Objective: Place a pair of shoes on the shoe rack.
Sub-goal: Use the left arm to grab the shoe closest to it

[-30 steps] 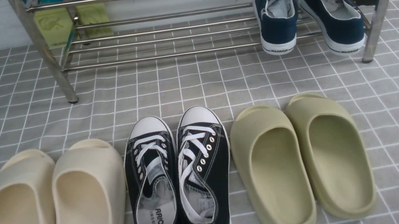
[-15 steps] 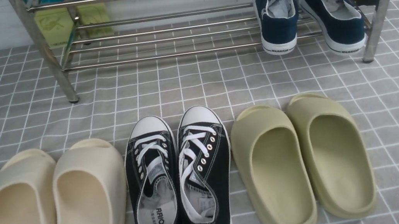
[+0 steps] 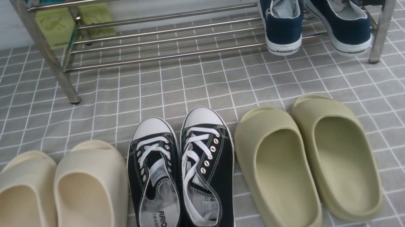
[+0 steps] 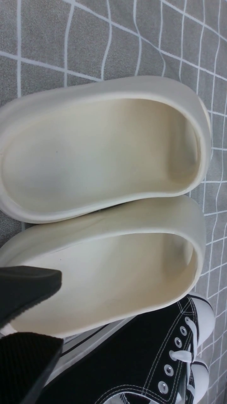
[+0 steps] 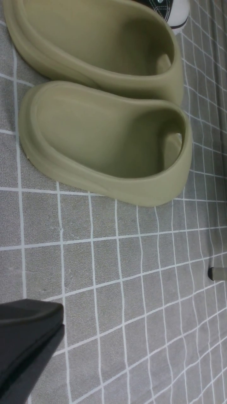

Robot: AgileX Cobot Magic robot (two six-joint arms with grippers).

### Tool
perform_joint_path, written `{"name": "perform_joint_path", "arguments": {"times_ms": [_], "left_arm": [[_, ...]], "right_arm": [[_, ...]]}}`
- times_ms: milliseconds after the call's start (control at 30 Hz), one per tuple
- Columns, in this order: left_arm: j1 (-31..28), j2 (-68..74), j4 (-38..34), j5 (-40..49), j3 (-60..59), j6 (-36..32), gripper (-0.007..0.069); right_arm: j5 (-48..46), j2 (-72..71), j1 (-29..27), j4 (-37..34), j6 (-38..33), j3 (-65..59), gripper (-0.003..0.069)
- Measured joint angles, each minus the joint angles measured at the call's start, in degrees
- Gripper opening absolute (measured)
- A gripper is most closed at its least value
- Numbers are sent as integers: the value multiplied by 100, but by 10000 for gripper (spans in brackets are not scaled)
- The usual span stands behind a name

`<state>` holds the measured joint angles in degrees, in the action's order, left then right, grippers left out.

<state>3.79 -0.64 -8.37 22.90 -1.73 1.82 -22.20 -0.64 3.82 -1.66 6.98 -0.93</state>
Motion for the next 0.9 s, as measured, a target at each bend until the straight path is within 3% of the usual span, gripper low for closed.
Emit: {"name": "perform_joint_path", "arguments": {"times_ms": [500,667,900], "left_arm": [[0,0,5,-240,0,0,239],[0,0,1,-1523,0,0,239],[0,0,-5,-4751,0,9,239]], "right_arm": [[0,0,0,0,0,0,1],[0,0,0,0,0,0,5],[0,0,0,0,0,0,5]]}}
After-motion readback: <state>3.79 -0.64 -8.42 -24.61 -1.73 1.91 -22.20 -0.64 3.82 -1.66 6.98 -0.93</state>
